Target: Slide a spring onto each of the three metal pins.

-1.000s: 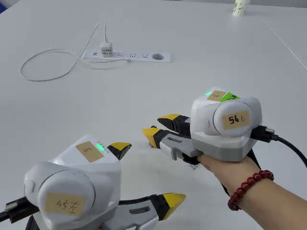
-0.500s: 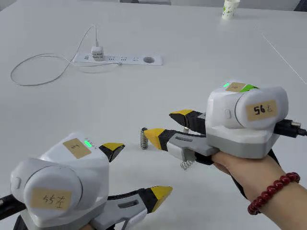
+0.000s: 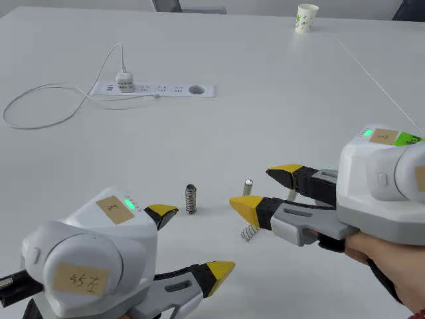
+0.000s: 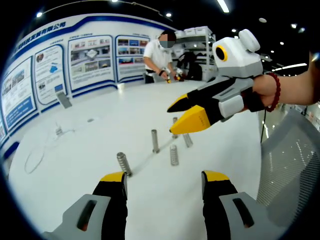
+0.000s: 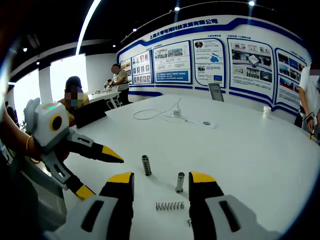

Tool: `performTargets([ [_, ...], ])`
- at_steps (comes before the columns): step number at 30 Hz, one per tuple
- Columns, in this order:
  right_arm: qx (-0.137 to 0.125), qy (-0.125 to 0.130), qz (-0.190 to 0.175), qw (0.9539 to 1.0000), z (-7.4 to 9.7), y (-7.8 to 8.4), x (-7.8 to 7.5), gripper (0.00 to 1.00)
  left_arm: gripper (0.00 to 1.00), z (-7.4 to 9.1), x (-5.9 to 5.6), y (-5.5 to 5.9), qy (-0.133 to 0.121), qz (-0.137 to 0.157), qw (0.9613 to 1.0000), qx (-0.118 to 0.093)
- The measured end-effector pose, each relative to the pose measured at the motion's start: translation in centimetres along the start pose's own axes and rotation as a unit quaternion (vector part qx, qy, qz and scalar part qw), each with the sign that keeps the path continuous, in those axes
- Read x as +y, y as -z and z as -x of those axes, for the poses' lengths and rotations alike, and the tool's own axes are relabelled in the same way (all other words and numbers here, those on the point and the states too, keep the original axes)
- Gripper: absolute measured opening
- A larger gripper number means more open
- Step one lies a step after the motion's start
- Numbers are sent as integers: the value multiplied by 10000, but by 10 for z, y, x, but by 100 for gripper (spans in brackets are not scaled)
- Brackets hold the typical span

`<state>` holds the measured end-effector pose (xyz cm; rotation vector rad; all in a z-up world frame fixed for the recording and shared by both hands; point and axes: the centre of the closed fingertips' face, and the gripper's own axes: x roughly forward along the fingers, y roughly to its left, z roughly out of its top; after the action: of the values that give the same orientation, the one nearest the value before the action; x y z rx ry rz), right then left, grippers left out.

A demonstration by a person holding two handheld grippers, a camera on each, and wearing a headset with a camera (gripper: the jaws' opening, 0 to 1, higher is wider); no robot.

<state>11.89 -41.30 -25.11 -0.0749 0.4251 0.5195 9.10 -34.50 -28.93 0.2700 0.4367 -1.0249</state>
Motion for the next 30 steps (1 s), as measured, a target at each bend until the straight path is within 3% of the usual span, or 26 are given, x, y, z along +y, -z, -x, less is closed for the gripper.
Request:
performTargets([
  [20,229,29,-247,9994,37,33,-17,46,50,-26,-7,-6,137,-100,9998,92],
  [30,254,136,-383,9989,50,46,-25,46,40,-47,-12,-6,224,32,9997,115],
])
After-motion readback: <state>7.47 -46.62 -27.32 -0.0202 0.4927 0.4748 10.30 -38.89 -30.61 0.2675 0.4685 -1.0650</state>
